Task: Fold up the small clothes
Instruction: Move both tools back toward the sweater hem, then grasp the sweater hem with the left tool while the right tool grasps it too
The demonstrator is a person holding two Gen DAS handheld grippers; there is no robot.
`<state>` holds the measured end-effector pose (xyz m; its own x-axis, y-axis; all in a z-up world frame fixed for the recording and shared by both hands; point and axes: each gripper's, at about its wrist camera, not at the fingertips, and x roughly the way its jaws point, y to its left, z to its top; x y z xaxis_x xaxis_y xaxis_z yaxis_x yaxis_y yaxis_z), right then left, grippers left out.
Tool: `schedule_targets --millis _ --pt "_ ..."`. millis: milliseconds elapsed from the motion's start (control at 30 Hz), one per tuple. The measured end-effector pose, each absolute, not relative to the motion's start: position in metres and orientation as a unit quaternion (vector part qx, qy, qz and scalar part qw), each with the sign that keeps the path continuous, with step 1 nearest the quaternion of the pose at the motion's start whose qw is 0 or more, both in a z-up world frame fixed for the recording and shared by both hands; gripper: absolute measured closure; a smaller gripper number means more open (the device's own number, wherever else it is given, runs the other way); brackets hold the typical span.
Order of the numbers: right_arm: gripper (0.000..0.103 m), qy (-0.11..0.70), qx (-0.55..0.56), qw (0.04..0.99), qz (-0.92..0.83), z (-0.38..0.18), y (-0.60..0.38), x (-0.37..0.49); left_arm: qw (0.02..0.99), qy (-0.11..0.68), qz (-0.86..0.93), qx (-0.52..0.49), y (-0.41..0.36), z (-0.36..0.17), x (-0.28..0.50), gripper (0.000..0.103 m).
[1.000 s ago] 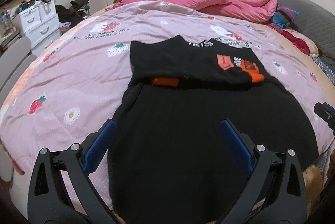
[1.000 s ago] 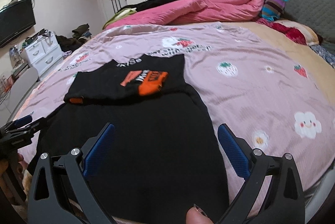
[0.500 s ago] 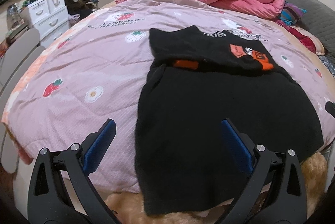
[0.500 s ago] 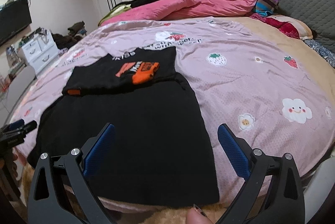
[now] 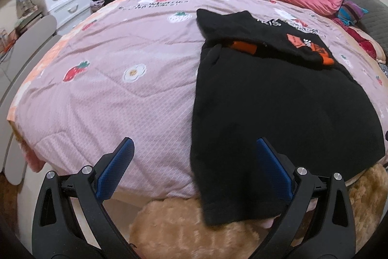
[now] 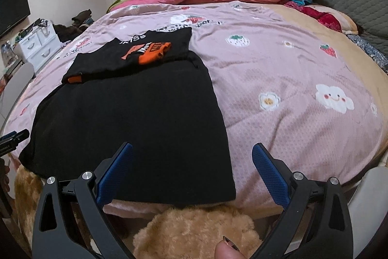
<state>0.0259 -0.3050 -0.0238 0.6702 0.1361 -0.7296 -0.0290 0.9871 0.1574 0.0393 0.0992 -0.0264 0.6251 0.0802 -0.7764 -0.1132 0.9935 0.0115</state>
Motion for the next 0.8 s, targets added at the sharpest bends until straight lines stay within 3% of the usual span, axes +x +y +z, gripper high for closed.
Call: schedule_targets --millis 500,567,700,800 --pt "0.006 0.415 0.082 0.905 0.047 -0.034 -0.315 0.019 0.885 0.464 0.022 -0.047 0.115 -0.046 0.013 0.011" --pt "0.006 0.415 0.083 0.905 0.047 -0.034 -0.317 0.018 0.883 0.466 0.007 -0.059 0.113 -0.046 0.013 0.019" --pt "0.006 0.416 0.085 0.904 0.049 -0.035 -0.32 0.014 0.87 0.48 -0.038 -0.109 0.113 -0.051 0.015 0.055" --pt "0.018 0.418 0.084 0.903 0.056 -0.036 -0.321 0.011 0.865 0.487 -0.048 -0.115 0.108 -0.055 0.018 0.061"
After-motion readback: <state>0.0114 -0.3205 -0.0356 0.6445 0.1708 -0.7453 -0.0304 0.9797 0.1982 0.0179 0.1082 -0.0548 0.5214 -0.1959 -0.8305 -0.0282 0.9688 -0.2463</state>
